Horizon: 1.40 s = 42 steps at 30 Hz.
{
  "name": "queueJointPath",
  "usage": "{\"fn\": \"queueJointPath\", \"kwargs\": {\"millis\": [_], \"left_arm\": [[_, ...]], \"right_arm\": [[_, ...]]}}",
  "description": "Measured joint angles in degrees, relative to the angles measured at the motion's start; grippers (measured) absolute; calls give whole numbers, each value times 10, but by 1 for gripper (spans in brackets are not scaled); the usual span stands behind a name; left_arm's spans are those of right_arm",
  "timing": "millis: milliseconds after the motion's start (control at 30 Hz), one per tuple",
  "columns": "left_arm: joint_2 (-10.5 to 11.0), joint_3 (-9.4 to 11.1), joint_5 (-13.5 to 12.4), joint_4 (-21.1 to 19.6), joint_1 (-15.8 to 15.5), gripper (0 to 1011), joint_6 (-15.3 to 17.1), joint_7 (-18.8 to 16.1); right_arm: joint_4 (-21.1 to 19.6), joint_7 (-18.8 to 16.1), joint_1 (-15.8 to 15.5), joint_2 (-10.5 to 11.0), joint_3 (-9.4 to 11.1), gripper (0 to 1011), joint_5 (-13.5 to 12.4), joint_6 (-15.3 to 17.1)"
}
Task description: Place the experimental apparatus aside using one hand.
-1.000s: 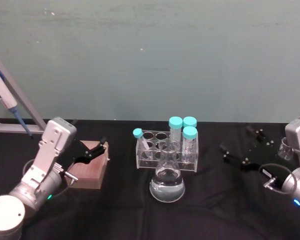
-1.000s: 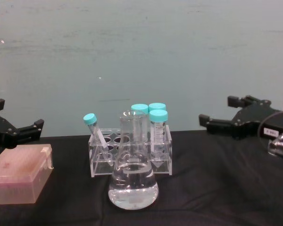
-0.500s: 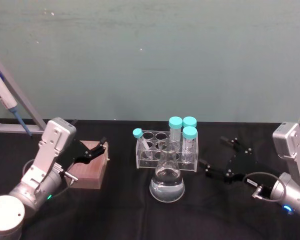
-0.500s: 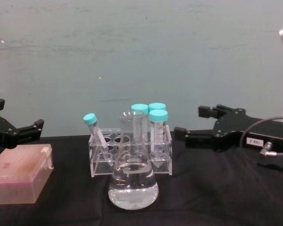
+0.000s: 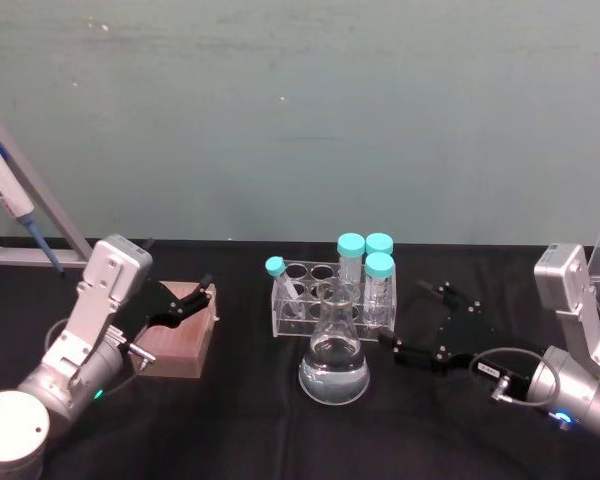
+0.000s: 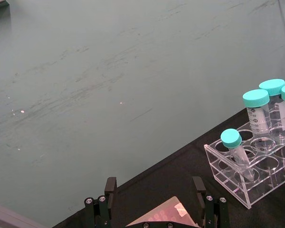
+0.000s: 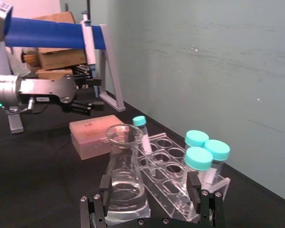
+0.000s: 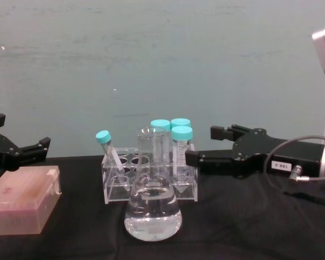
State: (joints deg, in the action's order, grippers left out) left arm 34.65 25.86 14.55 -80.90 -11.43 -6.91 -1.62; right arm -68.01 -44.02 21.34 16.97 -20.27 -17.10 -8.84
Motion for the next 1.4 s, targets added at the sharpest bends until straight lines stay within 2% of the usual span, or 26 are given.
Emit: {"fn": "queueJointPath", "kwargs": {"millis": [467,1400], "left_arm": [[0,0,0,0,0,1000,0,0],[0,0,0,0,0,1000,0,0]], "right_arm": [[31,-32,27,1,-33,1000,-16,-25],[115,-63,87,-18,-74,1000,-57,-46]]}}
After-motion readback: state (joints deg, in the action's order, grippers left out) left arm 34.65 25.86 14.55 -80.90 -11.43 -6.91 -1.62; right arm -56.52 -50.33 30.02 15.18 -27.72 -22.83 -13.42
